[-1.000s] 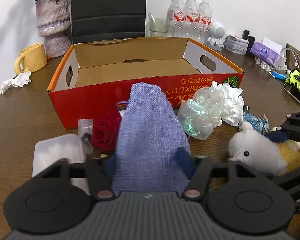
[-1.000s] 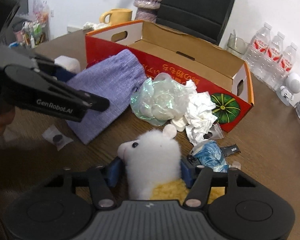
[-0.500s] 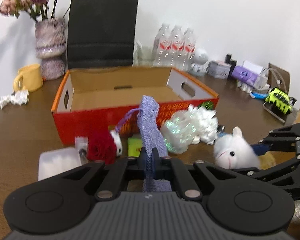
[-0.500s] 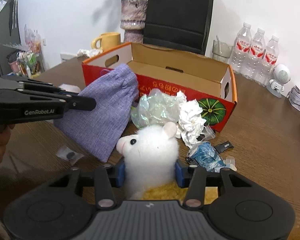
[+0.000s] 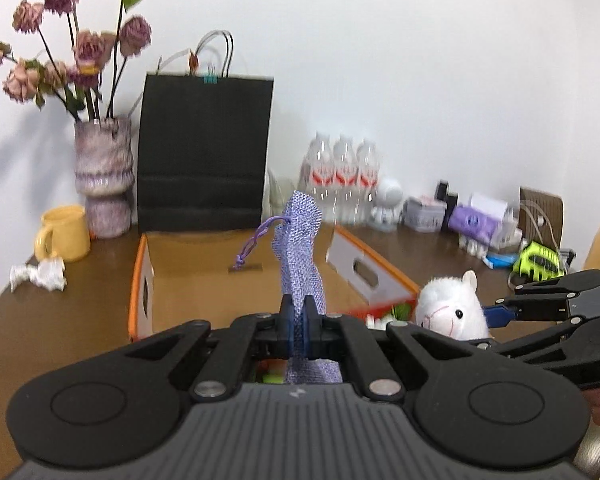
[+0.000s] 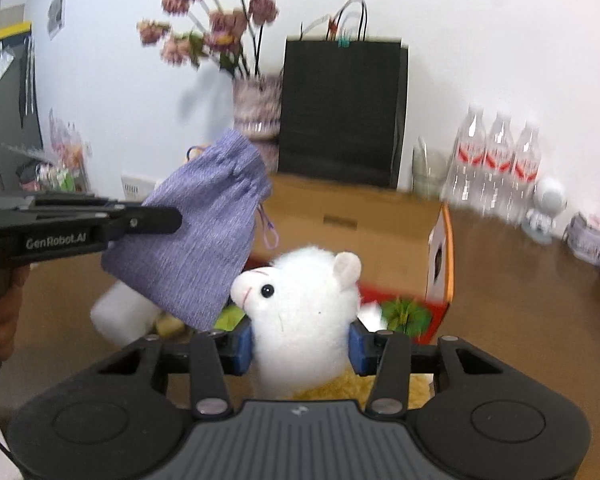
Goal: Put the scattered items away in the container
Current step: 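Lower the pouch into the box with the left tool while the right tool drops the alpaca in, then withdraw both tools from the box toward the remaining items, then grasp the frosted container with the left tool while the right tool grasps the blue packet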
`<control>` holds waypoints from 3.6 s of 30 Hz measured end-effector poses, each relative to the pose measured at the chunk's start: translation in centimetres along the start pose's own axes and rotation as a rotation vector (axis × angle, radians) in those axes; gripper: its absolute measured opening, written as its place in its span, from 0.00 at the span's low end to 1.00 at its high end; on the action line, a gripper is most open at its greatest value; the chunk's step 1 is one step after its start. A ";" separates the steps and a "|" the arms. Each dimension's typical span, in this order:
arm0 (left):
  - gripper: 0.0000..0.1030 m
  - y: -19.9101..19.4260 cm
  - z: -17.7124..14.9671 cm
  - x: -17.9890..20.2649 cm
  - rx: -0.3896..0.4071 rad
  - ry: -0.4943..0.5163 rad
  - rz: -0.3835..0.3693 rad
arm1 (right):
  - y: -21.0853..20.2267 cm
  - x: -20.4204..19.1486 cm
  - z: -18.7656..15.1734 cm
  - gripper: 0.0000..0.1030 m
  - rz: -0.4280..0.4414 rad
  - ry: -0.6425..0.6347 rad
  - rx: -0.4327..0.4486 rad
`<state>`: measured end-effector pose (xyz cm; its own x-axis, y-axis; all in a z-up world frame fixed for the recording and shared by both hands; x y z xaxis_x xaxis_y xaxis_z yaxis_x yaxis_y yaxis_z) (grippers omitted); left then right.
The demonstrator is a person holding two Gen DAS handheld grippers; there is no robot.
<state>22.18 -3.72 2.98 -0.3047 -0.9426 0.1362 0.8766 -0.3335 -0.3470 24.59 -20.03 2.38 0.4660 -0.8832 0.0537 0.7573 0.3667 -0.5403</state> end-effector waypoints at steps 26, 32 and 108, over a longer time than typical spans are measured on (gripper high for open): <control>0.04 19.2 0.0 -10.6 -0.403 -0.222 0.074 | 25.0 2.9 6.1 0.43 -0.081 0.199 -0.346; 0.18 19.3 -0.7 -11.3 -0.431 -0.182 0.119 | 26.0 2.7 5.9 0.63 -0.111 0.180 -0.391; 0.65 0.5 -11.8 -8.8 -0.263 -0.202 0.344 | 7.5 3.8 -9.4 0.59 -0.259 0.269 -0.165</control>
<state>20.87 4.22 -9.34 0.0878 -0.9861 0.1410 0.7820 -0.0194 -0.6229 27.72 -23.35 -9.42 0.1168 -0.9931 -0.0043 0.7400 0.0899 -0.6666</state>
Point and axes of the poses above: each gripper's, at about its wrist camera, not at the fingertips, and y roughly the way its jaws point, x to its right, z to its top, the point moved 8 cm from there along y, roughly the way its jaws point, and after that the axes turned 6 degrees about -z, right-handed, at the moved point
